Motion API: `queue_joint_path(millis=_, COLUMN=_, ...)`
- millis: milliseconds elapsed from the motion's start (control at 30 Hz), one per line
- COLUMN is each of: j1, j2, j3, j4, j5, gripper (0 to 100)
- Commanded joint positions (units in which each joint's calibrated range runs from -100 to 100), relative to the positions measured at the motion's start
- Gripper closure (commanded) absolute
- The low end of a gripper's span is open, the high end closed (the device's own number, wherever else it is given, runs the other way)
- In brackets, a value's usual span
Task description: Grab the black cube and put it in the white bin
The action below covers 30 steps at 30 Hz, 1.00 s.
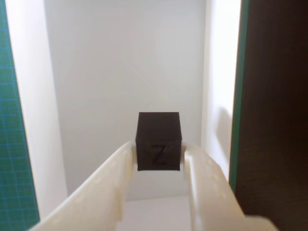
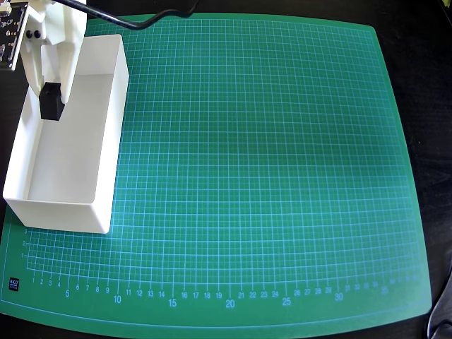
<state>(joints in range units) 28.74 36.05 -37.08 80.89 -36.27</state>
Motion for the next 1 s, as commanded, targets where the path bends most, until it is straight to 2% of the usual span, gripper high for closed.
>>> queue_joint_path(millis=0, j1=0.3, j2=0.0, j3=-2.7, j4=-0.3, j5=0.2, gripper=93)
queue_joint_path(millis=167, j1=0.2, j2=1.1, j3=-2.8, j4=0.2, j5=0.0, gripper=86)
queue_joint_path(millis=567, j1=0.2, j2=-0.1, j3=-2.9, j4=0.2, j5=-0.4, gripper=86)
queue_joint_path(millis=867, j1=-4.5, j2=-15.5, j3=-2.4, j4=0.4, j5=-0.8, gripper=86)
queue_joint_path(millis=967, j1=-8.1, j2=-20.9, j3=-1.3, j4=1.6, j5=-4.0, gripper=86)
